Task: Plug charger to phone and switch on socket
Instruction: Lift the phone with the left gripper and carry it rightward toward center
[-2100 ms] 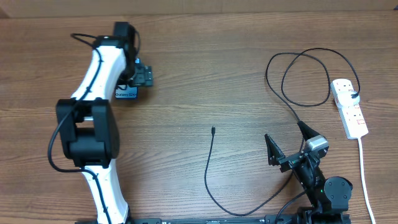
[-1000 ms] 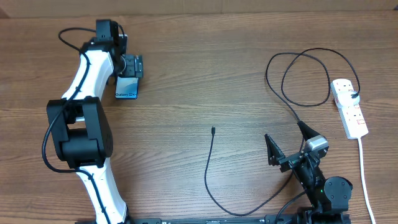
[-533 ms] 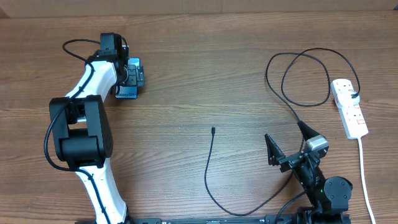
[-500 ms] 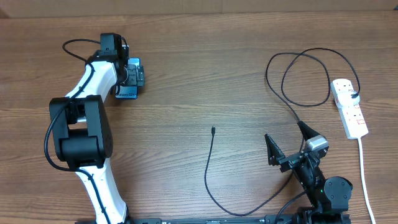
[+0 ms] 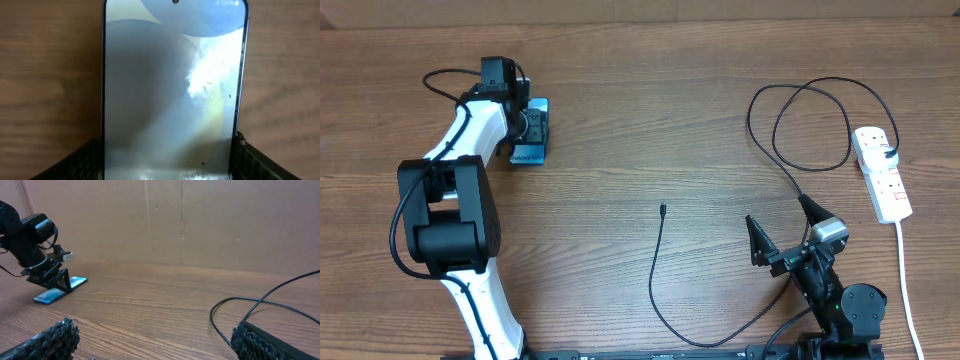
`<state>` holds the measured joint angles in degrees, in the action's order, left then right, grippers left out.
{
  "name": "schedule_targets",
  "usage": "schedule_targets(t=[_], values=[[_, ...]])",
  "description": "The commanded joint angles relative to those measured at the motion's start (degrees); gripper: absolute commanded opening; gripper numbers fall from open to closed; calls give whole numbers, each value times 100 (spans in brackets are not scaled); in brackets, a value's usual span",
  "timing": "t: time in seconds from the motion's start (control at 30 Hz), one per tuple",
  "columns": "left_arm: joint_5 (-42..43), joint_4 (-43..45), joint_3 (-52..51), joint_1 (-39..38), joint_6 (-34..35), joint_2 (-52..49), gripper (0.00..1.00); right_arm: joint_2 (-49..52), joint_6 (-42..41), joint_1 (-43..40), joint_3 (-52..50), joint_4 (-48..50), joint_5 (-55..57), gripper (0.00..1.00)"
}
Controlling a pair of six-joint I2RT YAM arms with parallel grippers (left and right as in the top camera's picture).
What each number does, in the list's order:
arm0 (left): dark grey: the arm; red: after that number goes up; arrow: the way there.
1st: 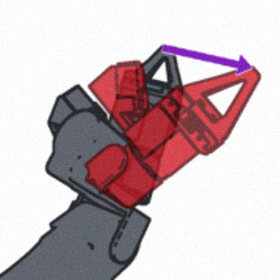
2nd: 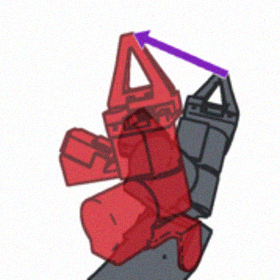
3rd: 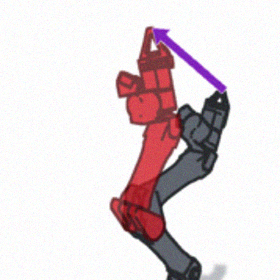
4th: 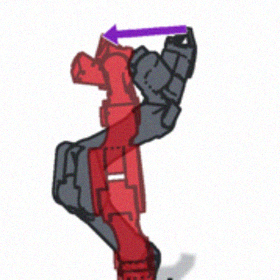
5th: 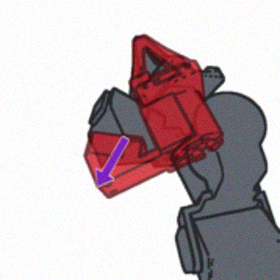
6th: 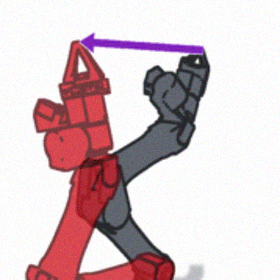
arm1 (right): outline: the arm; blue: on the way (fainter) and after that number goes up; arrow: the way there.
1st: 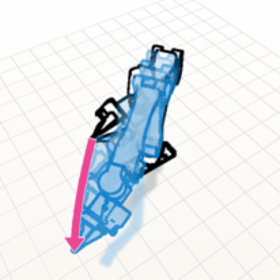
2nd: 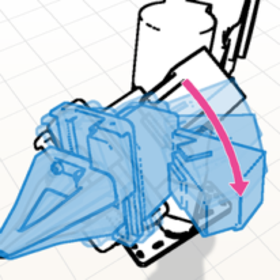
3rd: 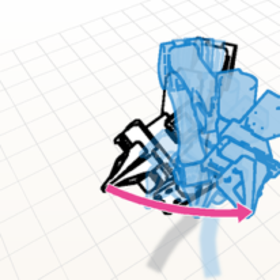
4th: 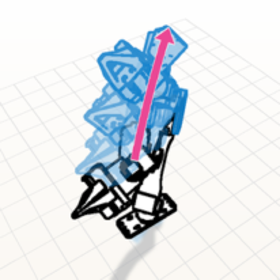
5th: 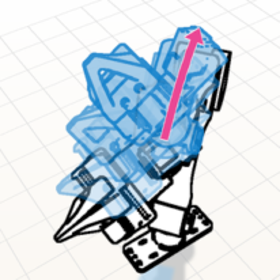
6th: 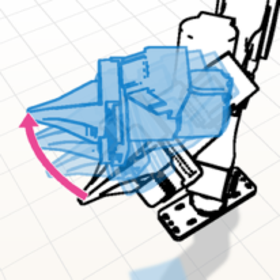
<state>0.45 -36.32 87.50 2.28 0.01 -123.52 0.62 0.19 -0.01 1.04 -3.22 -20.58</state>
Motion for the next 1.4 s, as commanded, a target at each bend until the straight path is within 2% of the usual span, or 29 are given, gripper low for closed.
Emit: schedule_targets(t=[0.0, 0.17, 0.37, 0.47, 0.77, 0.93, 1.13, 1.37], values=[[540, -527, -236, -201, 42, -184, 71, -46, -13, -4, -59, 7, 39, 100], [560, -1294, -236, -452, 96, -184, 77, -46, -13, -4, -59, 7, 39, 100], [562, -2216, -236, -870, 817, -184, 83, -46, -11, -4, -59, 9, 37, 100], [564, -2389, -236, -1110, 1145, -184, 100, -46, -13, -4, -59, 7, 39, 100], [560, -2321, -236, -1480, 1224, -184, 100, -46, -13, -4, -59, 7, 37, 100], [503, -2260, -236, -1458, 1818, -184, 100, -46, -13, -4, -59, 7, 37, 100], [496, -1556, -234, -1316, 2245, -184, 100, -46, -13, -4, -59, 9, 37, 100], [577, -1475, -234, -970, 2931, -184, 100, -46, -13, -4, -59, 7, 39, 100]])
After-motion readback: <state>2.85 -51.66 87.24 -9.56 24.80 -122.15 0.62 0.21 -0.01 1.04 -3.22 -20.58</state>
